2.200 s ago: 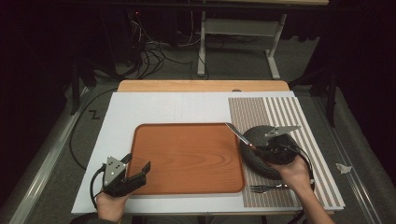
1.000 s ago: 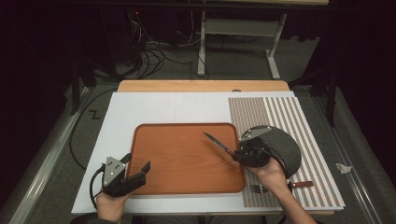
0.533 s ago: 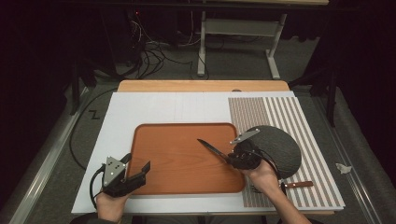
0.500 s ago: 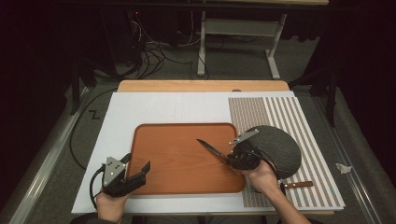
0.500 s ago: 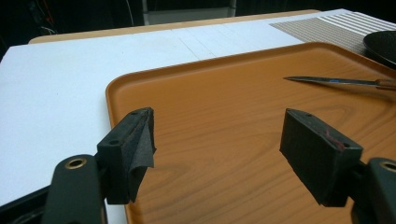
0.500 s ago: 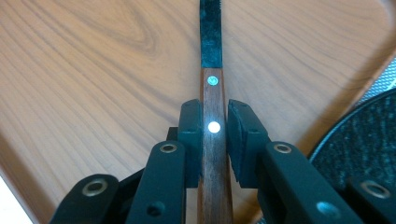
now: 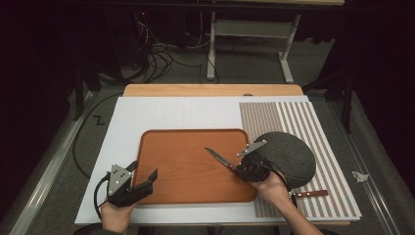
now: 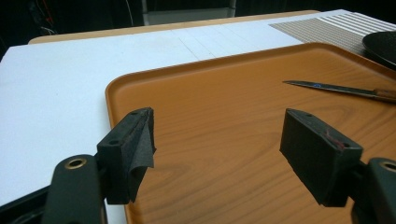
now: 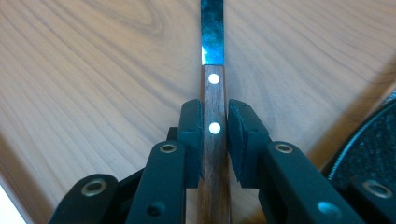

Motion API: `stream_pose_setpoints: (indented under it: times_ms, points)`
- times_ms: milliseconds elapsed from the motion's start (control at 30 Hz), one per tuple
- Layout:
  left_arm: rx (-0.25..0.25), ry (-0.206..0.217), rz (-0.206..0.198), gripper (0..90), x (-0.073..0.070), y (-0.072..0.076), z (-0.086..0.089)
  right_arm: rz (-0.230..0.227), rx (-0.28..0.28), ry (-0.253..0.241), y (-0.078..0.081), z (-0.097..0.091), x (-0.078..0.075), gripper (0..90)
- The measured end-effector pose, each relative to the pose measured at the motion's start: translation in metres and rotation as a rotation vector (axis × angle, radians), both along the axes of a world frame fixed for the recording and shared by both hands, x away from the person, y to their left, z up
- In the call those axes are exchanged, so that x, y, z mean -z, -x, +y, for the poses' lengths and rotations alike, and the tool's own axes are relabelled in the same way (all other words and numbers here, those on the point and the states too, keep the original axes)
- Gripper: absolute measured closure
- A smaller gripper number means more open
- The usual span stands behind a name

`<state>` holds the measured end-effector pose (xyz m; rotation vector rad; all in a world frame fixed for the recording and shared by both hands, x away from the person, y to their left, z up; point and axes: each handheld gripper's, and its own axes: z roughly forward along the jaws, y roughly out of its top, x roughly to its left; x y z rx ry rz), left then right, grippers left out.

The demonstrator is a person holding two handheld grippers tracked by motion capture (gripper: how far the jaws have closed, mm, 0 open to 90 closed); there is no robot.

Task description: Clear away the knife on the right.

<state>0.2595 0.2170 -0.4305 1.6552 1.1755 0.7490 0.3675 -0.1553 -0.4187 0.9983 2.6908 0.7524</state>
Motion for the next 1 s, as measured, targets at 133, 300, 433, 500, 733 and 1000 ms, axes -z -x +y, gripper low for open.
stream_pose_setpoints:
  times_ms: [133, 300, 433, 500, 733, 1000]
  points:
    - [0.0, 0.001, 0.001, 26.6, 0.0, 0.0, 0.0, 0.005, -0.004, 0.007, 0.001, 0.001, 0.002, 77.6]
    - [-0.002, 0.007, 0.002, 26.5, 0.0, 0.0, 0.0, -0.002, -0.013, 0.009, 0.003, 0.001, 0.003, 74.4]
    - [0.0, 0.003, 0.003, 26.4, 0.0, 0.0, 0.0, -0.013, -0.012, 0.014, 0.003, 0.001, 0.003, 71.1]
    - [-0.001, 0.007, 0.002, 26.4, 0.0, 0.0, 0.0, -0.031, -0.004, 0.003, 0.003, 0.0, 0.001, 69.9]
    - [-0.001, 0.004, 0.006, 26.4, 0.0, -0.001, 0.0, -0.1, -0.029, -0.037, 0.006, 0.001, -0.008, 76.2]
    - [-0.001, 0.003, 0.008, 26.4, 0.0, -0.001, -0.001, -0.088, -0.108, -0.019, 0.006, 0.018, -0.002, 87.7]
